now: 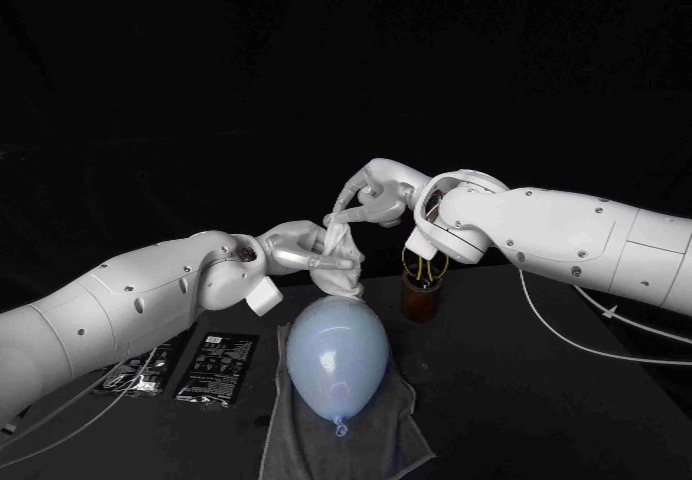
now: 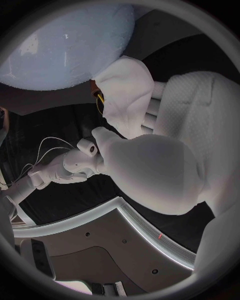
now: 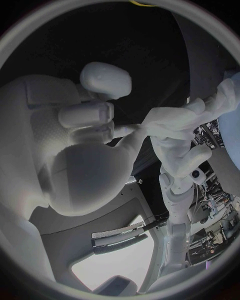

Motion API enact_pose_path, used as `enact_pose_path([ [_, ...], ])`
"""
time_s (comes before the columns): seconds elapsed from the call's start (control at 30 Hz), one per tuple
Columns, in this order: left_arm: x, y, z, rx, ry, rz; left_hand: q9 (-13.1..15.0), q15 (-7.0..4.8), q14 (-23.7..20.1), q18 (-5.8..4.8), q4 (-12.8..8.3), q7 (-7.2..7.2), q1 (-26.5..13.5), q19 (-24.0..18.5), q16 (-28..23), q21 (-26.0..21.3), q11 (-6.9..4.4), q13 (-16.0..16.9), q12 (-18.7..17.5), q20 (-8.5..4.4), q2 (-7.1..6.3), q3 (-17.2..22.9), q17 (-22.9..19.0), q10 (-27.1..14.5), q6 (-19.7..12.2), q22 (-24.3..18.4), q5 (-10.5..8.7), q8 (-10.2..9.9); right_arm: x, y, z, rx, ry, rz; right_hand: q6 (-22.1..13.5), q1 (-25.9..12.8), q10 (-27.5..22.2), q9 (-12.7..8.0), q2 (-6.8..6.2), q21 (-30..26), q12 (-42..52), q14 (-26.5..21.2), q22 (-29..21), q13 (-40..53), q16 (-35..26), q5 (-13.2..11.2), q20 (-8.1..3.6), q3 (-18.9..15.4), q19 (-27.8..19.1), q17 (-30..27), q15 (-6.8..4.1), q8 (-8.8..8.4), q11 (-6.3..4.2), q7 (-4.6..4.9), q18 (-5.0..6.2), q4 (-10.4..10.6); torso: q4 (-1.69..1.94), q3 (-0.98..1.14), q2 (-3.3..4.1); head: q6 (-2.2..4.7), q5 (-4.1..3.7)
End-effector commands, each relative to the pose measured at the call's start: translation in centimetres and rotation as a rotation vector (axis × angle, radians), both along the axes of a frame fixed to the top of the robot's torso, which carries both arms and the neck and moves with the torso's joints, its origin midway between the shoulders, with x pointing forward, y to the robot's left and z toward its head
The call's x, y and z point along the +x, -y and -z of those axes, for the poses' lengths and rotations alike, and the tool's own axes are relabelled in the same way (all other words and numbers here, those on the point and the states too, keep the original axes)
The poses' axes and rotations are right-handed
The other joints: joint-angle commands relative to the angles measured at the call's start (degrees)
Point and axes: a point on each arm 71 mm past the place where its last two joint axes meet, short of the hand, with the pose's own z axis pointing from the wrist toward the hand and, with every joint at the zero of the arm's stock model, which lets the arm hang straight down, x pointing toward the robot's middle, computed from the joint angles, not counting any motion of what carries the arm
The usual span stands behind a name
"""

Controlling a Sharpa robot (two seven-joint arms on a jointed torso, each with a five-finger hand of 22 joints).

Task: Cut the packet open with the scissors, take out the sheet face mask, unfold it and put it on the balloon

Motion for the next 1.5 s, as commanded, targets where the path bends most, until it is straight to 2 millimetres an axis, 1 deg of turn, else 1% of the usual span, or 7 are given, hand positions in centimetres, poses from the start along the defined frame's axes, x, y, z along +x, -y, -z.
enact_pose_path([
  [0.03,0.0,0.1,-0.2,-0.018,-0.006,-0.008,0.01,-0.12,0.49,0.89,-0.04,2.28,0.07,0.20,-0.02,-0.14,-0.18,0.00,0.10,0.20,0.40,0.51,0.08,-0.15,0.01,-0.04,-0.11,-0.09,0.3,0.6,0.0,0.088,-0.056,0.108,0.01,-0.34,5.44,3.62,0.11,-0.31,-0.18,6.09,5.02,14.44,0.24,0.02,-0.17,0.54,-0.13,15.05,-0.51,1.78,-0.23,-0.50,-0.34,-0.01,-0.03,-0.01,0.01,0.04,0.02],
  [0.33,0.1,0.1,-0.2,-0.017,-0.008,-0.012,0.04,-0.26,1.02,0.91,-0.30,2.24,0.22,0.34,0.20,-0.08,-0.26,0.01,0.13,0.14,0.59,0.89,0.18,0.07,0.16,-0.02,-0.11,-0.02,0.3,0.8,0.4,0.152,-0.147,0.196,-0.22,-0.65,5.42,3.94,0.00,-0.66,-0.23,6.09,4.90,14.40,0.24,0.03,-0.23,1.09,-0.21,15.05,-0.58,2.31,-0.29,-0.55,-0.27,-0.07,-0.05,-0.01,0.01,0.05,0.04],
  [0.63,0.1,0.1,-0.2,-0.024,-0.008,-0.014,0.04,-0.42,1.58,0.92,-0.41,2.12,0.20,0.56,0.31,0.00,-0.40,-0.02,0.09,0.03,1.77,2.58,0.27,0.53,0.43,0.00,-0.11,0.06,0.2,0.8,0.7,0.157,-0.183,0.246,-0.43,-0.83,5.26,4.12,-0.05,-1.02,-0.46,6.09,4.78,14.18,0.24,0.02,-0.27,1.50,-0.31,15.05,-0.61,2.61,-0.32,-0.57,-0.21,-0.14,-0.05,-0.02,0.01,0.19,0.07],
  [0.87,0.2,-0.1,-0.3,-0.039,0.001,-0.036,-0.36,-0.98,3.39,1.00,-1.68,0.85,0.51,1.43,1.02,0.44,-0.89,-0.06,0.00,-0.35,0.68,3.67,0.59,0.45,-1.36,0.11,-0.12,-0.92,0.2,0.9,0.5,0.176,-0.168,0.251,-0.60,-0.96,5.25,4.28,-0.15,-1.11,-0.48,6.09,4.76,14.17,0.24,0.02,-0.31,1.90,-0.31,15.05,-0.64,2.88,-0.34,-0.57,-0.20,-0.26,0.02,-0.01,0.05,0.21,0.14],
  [1.1,0.4,-0.5,-0.5,-0.072,-0.004,-0.078,-1.59,-0.51,3.99,0.83,-3.21,-1.08,-0.24,0.99,0.90,0.06,0.26,-0.11,-0.13,-0.16,-0.33,3.43,0.60,-3.25,-8.01,-0.13,-0.13,-2.82,0.0,1.0,-0.1,0.239,-0.105,0.249,-0.73,-1.04,5.27,4.42,-0.26,-1.08,-0.46,6.09,4.80,14.19,0.24,0.03,-0.33,2.25,-0.26,15.05,-0.65,3.12,-0.35,-0.58,-0.21,-0.40,-0.03,0.00,0.02,0.15,0.15],
  [1.27,0.6,-0.7,-0.6,-0.096,-0.015,-0.107,-1.27,-0.12,2.62,0.60,-3.25,0.06,-1.20,-1.20,-0.06,-1.13,0.32,0.01,0.12,0.42,-0.11,2.71,0.25,-3.77,-6.85,-0.25,-0.14,-2.42,0.2,1.4,-0.7,0.304,-0.035,0.264,-0.82,-1.07,5.24,4.51,-0.32,-0.83,-0.51,6.09,4.91,14.15,0.24,0.03,-0.34,2.49,-0.15,15.05,-0.66,3.26,-0.36,-0.58,-0.26,-0.51,0.01,-0.02,0.03,0.21,0.20],
  [1.5,0.8,-0.7,-0.7,-0.148,-0.045,-0.140,-1.16,0.17,1.57,0.67,-3.67,-0.62,-1.07,-1.54,-0.58,-1.06,0.60,-0.02,0.03,0.44,0.14,2.66,0.00,-3.90,-6.57,-0.12,-0.14,-2.26,0.7,1.6,-1.0,0.326,-0.009,0.272,-0.91,-1.09,5.24,4.58,-0.39,-0.72,-0.52,6.09,4.97,14.14,0.24,0.03,-0.36,2.69,-0.09,15.05,-0.67,3.38,-0.36,-0.57,-0.29,-0.62,-0.01,-0.02,0.06,0.16,0.29],
])
